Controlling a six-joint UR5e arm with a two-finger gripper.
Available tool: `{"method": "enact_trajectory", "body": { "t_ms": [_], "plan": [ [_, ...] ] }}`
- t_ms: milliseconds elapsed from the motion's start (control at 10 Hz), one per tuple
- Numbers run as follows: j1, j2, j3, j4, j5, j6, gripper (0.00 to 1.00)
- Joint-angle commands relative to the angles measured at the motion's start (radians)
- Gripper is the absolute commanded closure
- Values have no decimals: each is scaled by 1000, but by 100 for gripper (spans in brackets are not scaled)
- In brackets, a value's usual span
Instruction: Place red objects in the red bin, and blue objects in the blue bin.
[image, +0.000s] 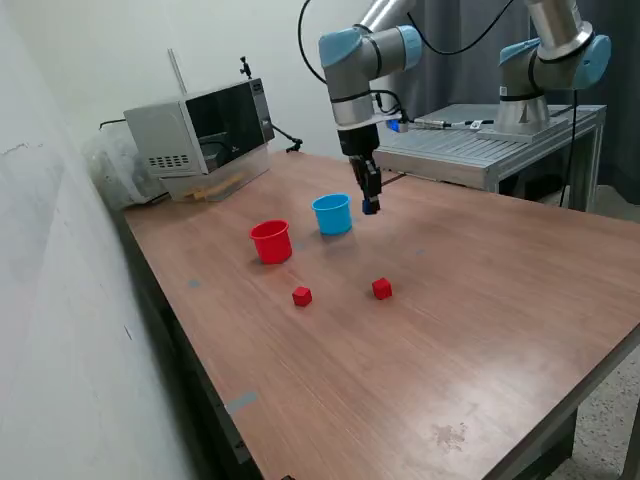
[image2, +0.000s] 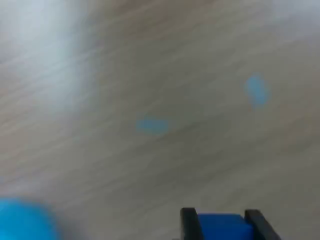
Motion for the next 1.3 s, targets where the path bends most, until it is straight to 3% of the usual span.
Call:
{"method": "enact_trajectory", "body": {
  "t_ms": [0,300,700,800,1200],
  "plan": [
    [-124,-45,-4,0,-32,-49,100],
    [-208,-45,5,2,-32,-75,100],
    [-226,-39,8,14,-44,-110,100],
    [-222,-41,12,25,-44,-110,0],
    [-212,-38,-5,34,-38,-135,0]
  ]
}}
